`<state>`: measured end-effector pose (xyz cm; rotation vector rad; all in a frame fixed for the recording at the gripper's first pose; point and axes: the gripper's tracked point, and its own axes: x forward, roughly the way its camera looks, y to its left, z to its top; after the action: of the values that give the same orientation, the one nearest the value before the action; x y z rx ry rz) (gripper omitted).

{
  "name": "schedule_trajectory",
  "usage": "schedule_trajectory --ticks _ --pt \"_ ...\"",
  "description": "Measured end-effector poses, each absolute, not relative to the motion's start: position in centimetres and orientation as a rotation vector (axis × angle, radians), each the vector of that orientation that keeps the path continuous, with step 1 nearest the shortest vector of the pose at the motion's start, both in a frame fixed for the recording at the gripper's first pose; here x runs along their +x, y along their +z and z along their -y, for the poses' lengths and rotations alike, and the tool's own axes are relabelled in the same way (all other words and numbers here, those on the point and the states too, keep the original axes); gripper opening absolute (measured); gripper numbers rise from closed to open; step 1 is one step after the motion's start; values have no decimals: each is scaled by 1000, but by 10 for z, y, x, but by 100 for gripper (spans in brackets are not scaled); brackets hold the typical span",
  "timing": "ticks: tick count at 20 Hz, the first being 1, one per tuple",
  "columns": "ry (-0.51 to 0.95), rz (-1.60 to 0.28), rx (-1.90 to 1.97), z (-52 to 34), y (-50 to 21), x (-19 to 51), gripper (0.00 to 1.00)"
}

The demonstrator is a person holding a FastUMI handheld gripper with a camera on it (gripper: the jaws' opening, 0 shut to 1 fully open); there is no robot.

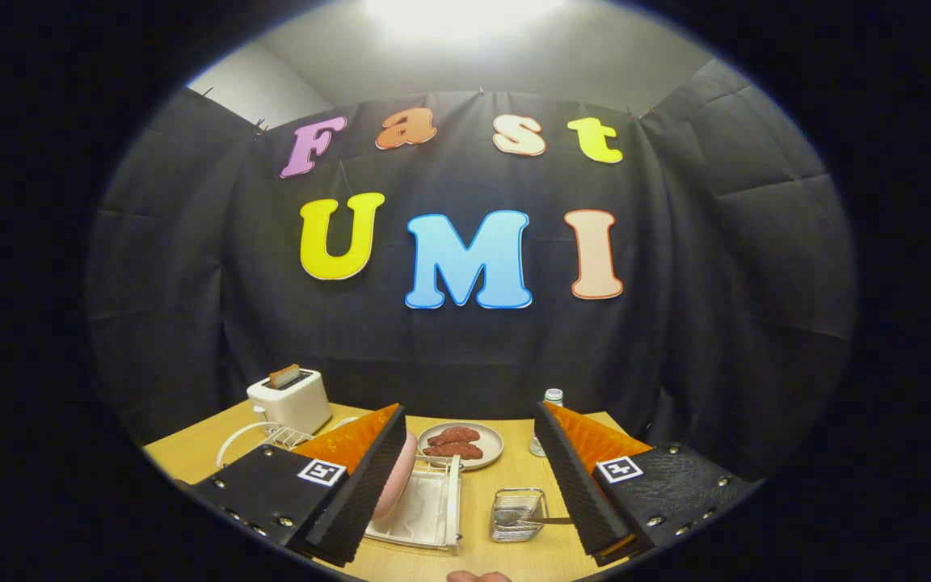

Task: Take the plate from the dish rack, then take the spoon from the basket and place it into the plate.

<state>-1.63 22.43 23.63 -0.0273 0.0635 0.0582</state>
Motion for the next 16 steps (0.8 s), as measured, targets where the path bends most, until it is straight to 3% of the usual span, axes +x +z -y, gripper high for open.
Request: schedule_trajectory --ticks 8,16 --pt "59 -380 -40 -265 200 22 97" --pt "-28 -598 -68 -296 148 61 97"
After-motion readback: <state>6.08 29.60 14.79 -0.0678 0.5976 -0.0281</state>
